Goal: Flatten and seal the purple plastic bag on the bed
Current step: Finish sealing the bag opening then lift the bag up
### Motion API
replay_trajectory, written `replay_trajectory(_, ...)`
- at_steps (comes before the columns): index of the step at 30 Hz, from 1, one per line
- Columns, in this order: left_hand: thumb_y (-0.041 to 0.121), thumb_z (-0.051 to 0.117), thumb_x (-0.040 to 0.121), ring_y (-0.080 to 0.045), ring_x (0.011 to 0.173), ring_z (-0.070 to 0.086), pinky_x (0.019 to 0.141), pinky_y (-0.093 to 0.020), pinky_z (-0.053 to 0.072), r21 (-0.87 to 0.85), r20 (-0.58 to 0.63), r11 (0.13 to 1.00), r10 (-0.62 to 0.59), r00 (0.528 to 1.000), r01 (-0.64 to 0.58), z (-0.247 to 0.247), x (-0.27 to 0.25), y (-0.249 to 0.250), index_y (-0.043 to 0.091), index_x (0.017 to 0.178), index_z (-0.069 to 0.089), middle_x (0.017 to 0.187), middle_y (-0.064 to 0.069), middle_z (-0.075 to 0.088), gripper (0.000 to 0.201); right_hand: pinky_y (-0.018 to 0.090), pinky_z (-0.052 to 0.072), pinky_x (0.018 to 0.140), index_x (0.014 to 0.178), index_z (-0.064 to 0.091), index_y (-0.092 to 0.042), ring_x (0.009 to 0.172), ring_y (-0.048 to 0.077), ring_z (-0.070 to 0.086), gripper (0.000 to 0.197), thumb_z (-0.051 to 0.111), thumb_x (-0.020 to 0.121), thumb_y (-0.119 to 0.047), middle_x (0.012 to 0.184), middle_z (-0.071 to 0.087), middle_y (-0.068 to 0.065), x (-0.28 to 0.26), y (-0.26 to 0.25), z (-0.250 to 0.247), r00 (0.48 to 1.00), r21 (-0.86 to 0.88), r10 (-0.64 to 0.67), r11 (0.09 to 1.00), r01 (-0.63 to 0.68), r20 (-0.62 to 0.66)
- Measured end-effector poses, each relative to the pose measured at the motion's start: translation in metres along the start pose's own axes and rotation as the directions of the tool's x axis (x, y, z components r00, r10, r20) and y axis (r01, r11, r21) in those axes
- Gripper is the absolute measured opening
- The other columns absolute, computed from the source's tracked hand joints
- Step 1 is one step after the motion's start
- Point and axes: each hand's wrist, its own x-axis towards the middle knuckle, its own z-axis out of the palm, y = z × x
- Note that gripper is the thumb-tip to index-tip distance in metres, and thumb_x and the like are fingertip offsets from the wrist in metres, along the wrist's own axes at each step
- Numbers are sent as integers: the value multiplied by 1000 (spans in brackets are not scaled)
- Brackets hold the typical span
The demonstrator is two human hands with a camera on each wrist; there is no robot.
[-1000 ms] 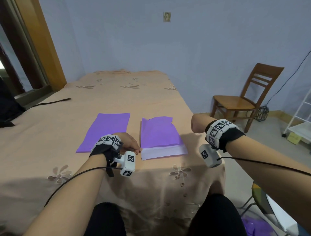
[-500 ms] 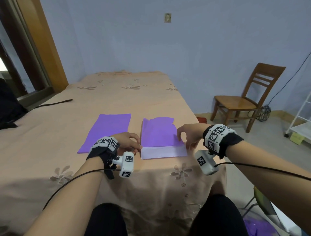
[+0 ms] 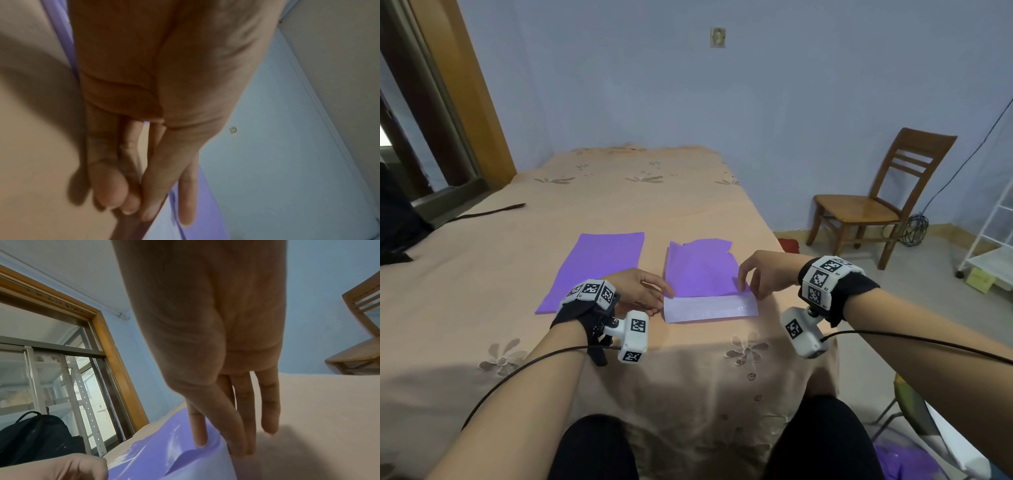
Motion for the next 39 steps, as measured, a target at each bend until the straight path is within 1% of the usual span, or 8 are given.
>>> replay_trajectory(6,-1,77,78,-28,79,58,67,-29,55,-23,-30,999,-44,999,43,-4,8,-6,9,86,79,79,-19,69,13,21,47,61,82,74,-33,62,13,57,32,64,76,-3,79,73,-2,0,3,-1,999,28,-33,999,33,-2)
replay_trajectory(11,-1,78,79,-27,72,61,66,-29,58,-50,-44,998,-37,998,35,-7,7,-9,8,83,78,74,-16,70,10,23,47,61,80,75,-34,62,11,56,31,59,74,-8,68,72,-8,0,8,1,1000,82,-10,997,11,-3)
replay_trajectory(17,-3,77,79,-29,77,57,66,-29,58,-63,-3,998,-22,1000,22,-8,4,-13,5,94,78,79,-19,67,17,25,49,65,101,75,-32,64,11,57,40,61,76,-4,91,75,8,-5,14,8,993,227,-120,966,120,-15)
replay_trajectory(20,-8,73,81,-31,76,56,66,-29,58,-40,22,999,-10,1000,11,-9,4,-12,8,91,80,80,-21,66,20,28,46,68,101,76,-34,67,14,52,42,62,73,-6,83,72,9,-3,16,9,985,240,-170,956,170,-21)
replay_trajectory(23,-11,69,82,-30,69,57,64,-29,58,-12,44,1000,-1,999,2,-9,2,-11,8,91,80,74,-20,66,23,28,44,70,99,77,-35,70,14,50,38,63,73,-10,95,73,14,-1,16,9,979,247,-203,948,198,-5)
replay_trajectory(28,-13,67,82,-27,61,56,60,-28,57,-36,27,999,10,1000,-9,-11,0,-13,7,90,80,68,-17,63,26,25,44,66,96,78,-35,68,12,48,35,64,80,-8,79,68,1,-3,18,8,979,260,-202,945,197,-5)
replay_trajectory(33,-16,64,83,-27,62,55,56,-27,57,-87,16,995,42,999,-40,-12,0,-19,-1,98,77,74,-18,58,25,26,46,68,99,78,-34,68,10,53,28,66,82,-15,74,65,2,-8,22,9,979,293,-204,935,199,-12)
replay_trajectory(39,1,80,73,-25,63,53,54,-27,55,-73,21,997,33,999,-32,-13,-1,-20,-1,103,76,78,-17,54,30,31,49,70,99,78,-31,60,4,57,27,65,84,-11,70,70,-6,-10,27,13,985,316,-168,933,171,-39)
